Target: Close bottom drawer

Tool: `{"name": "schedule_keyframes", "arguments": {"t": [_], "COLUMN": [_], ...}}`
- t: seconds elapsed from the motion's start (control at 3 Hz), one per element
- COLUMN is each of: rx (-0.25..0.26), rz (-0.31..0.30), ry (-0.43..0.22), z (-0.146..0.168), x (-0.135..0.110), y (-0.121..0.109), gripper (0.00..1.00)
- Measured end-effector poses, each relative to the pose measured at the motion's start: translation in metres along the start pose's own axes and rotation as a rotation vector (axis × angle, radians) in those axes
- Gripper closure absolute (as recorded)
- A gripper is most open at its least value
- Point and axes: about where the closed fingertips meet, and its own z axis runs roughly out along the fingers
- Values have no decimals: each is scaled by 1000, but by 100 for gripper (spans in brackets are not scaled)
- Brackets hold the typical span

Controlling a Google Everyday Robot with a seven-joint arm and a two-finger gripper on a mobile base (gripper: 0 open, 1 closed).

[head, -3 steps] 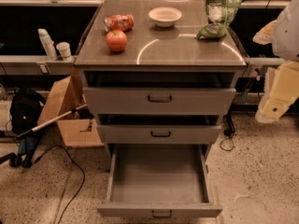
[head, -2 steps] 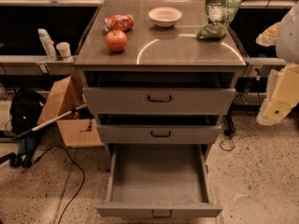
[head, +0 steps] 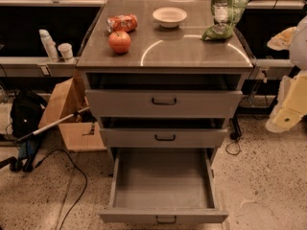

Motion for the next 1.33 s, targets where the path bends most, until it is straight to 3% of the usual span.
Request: {"name": "schedule_keyframes", "arguments": {"t": [0.33, 0.67, 1.0, 1.33], "rx": [-27, -102, -132, -126], "rz": [22, 81, 126, 170], "ry": [-26, -24, -21, 9], "z": [18, 48, 69, 103], "x": [12, 39, 57, 79], "y": [4, 20, 30, 41], "gripper": [0, 0, 0, 0]}}
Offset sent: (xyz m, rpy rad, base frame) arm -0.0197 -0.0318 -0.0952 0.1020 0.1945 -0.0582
